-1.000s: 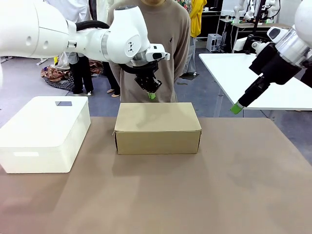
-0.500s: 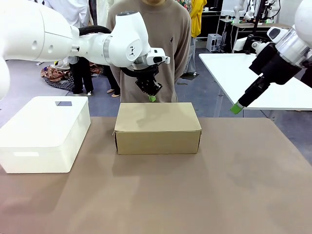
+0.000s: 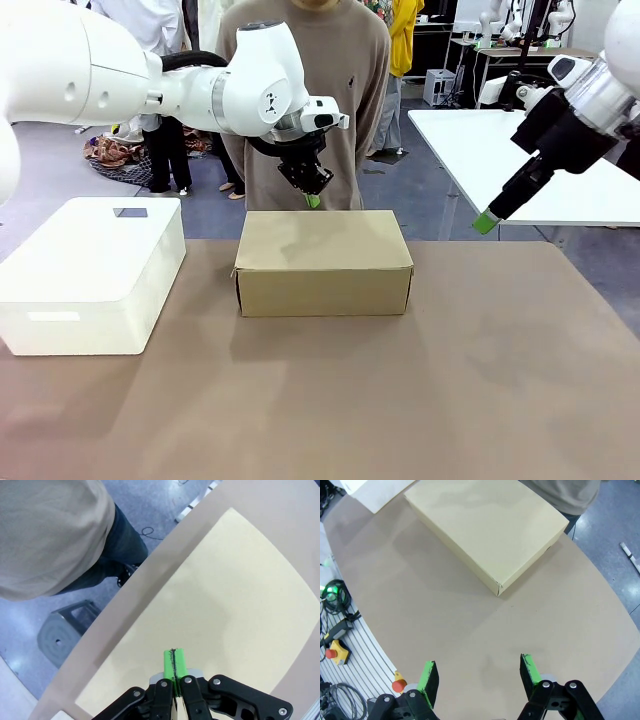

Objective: Pack the shoes into the box.
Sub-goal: Press down on the lid of the Shoes Box.

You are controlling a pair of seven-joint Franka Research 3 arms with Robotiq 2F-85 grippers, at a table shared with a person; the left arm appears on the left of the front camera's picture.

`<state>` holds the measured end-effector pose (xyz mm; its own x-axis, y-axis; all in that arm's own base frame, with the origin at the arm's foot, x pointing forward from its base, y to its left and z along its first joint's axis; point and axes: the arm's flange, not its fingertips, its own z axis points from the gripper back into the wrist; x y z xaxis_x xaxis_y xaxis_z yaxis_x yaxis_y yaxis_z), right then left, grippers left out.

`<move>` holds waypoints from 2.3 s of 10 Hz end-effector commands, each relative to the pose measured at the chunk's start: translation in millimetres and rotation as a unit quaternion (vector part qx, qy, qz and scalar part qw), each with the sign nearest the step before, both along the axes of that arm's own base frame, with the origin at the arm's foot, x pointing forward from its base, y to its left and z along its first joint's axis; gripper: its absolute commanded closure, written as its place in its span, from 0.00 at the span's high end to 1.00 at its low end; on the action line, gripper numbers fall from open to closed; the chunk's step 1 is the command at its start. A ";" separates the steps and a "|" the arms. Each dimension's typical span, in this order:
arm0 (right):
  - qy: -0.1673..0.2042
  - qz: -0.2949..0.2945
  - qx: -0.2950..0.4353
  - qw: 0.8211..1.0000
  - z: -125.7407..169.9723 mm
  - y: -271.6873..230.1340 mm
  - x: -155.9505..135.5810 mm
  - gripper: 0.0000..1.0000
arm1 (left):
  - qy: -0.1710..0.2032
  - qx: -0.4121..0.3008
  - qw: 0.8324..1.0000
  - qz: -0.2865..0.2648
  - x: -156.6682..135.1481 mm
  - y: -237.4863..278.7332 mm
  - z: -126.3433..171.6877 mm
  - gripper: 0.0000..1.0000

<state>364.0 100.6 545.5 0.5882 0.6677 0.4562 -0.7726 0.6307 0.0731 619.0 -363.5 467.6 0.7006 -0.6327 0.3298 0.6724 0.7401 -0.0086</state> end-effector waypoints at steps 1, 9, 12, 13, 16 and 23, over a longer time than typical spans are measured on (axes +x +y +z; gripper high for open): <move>-0.002 -0.003 -0.005 1.000 0.5 0.1 0.0 0.86 | -0.015 0.012 1.000 0.008 -24.1 5.7 6.0 0.00; -0.002 -0.003 -0.005 1.000 0.5 0.1 0.0 0.86 | -0.047 0.009 0.999 -0.013 -154.8 94.7 47.0 1.00; -0.002 -0.003 -0.005 1.000 0.5 0.1 0.0 0.86 | -0.069 0.001 0.997 -0.034 -185.0 135.0 63.6 1.00; -0.002 -0.003 -0.005 1.000 0.5 0.1 0.0 0.86 | -0.077 -0.005 0.996 -0.038 -192.7 144.3 67.9 1.00; -0.002 -0.003 -0.005 1.000 0.5 0.1 0.0 0.86 | -0.103 -0.017 0.993 -0.057 -220.0 163.9 86.9 1.00; -0.002 -0.003 -0.005 1.000 0.5 0.1 0.0 0.86 | -0.104 -0.036 0.990 -0.094 -237.3 165.3 102.3 1.00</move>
